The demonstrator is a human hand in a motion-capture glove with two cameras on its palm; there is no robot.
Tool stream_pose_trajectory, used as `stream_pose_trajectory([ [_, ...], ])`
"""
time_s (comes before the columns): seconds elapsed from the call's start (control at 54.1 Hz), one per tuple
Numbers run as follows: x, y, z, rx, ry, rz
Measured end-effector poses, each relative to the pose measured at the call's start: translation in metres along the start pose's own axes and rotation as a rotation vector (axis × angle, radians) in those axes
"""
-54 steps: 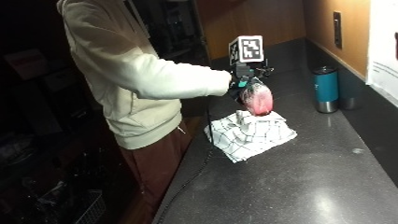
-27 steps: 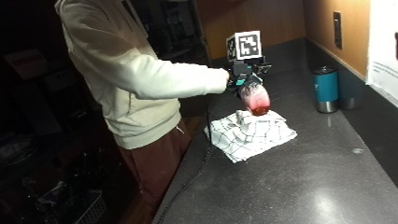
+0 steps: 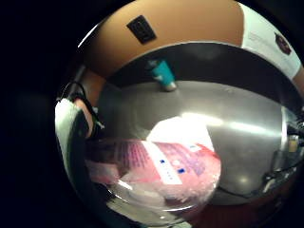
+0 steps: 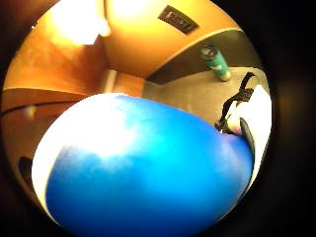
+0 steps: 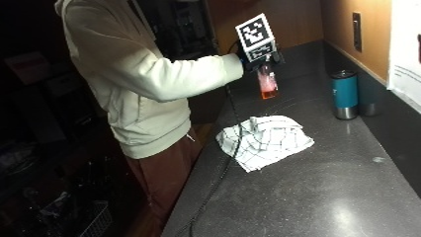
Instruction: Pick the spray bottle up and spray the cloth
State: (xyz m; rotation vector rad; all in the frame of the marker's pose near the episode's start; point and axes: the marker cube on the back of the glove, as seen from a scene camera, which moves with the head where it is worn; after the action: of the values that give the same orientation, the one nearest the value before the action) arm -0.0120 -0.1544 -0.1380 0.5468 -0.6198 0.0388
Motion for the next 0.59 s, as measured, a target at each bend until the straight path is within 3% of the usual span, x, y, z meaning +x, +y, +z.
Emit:
stream_pose_trajectory([
  [0.129, -0.023, -0.004, 0.026, 0.101, -0.264, 0.034],
  [0.314, -0.037, 0.015, 0.054, 0.025, -0.427, -0.002],
  [0.481, -0.033, -0.02, 0.101, 0.251, -0.404, 0.082],
  [0.536, -0.035, -0.016, 0.121, 0.196, -0.416, 0.075],
  [0.591, -0.035, 0.004, 0.143, 0.025, -0.4, 0.046],
])
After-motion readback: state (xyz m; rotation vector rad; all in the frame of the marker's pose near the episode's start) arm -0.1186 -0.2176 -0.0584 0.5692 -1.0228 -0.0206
